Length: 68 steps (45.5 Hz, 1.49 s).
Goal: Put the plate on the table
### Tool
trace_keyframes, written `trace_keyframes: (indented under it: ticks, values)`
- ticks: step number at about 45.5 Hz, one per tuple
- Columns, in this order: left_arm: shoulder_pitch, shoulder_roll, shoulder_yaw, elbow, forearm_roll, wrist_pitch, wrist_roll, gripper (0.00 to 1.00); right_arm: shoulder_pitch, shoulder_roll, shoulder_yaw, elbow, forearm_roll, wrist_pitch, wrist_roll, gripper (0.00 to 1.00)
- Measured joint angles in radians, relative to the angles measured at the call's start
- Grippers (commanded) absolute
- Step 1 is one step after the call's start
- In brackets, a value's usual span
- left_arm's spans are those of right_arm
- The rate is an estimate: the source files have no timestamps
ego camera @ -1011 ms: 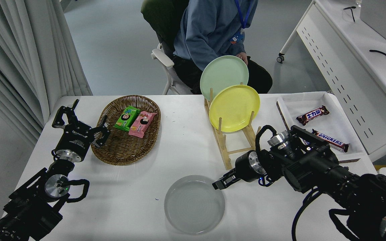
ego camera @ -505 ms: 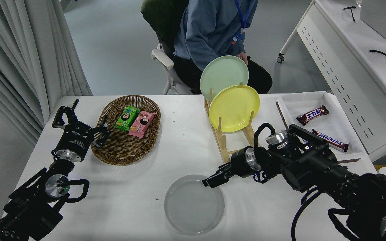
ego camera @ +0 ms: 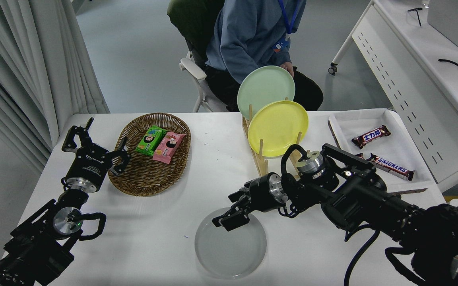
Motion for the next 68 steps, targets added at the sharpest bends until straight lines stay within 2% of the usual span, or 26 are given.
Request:
trace_keyframes:
  ticks: [5,11,21,26,31,48,52,68]
  values:
    - [0.000,0.000,0.000,0.000,0.000,0.000,0.000,1.00,0.032,0.000,0.005,0.019,-0.179,0.060,0.011,1.00]
    - [0.000,0.000,0.000,0.000,0.000,0.000,0.000,1.00,0.058,0.000,0.039,0.003,-0.401,0.262,0.051,1.00]
    - [0.000,0.000,0.000,0.001,0.000,0.000,0.000,1.00,0.095,0.000,0.074,-0.061,-0.552,0.465,0.117,1.00]
    - [0.000,0.000,0.000,0.001,0.000,0.000,0.000,1.00,0.109,0.000,0.095,-0.080,-0.589,0.539,0.180,1.00]
    - [0.000,0.000,0.000,0.000,0.000,0.000,0.000,1.00,0.121,0.000,0.136,-0.095,-0.613,0.587,0.282,1.00]
    - [0.000,0.000,0.000,0.000,0.000,0.000,0.000,1.00,0.140,-0.003,0.258,-0.190,-0.638,0.654,0.657,1.00]
    - [0.000,0.000,0.000,0.000,0.000,0.000,0.000,1.00,0.119,-0.010,0.309,-0.207,-0.640,0.677,0.719,1.00]
    - [0.000,0.000,0.000,0.000,0.000,0.000,0.000,1.00,-0.045,-0.127,0.430,-0.230,-0.679,0.811,0.830,1.00]
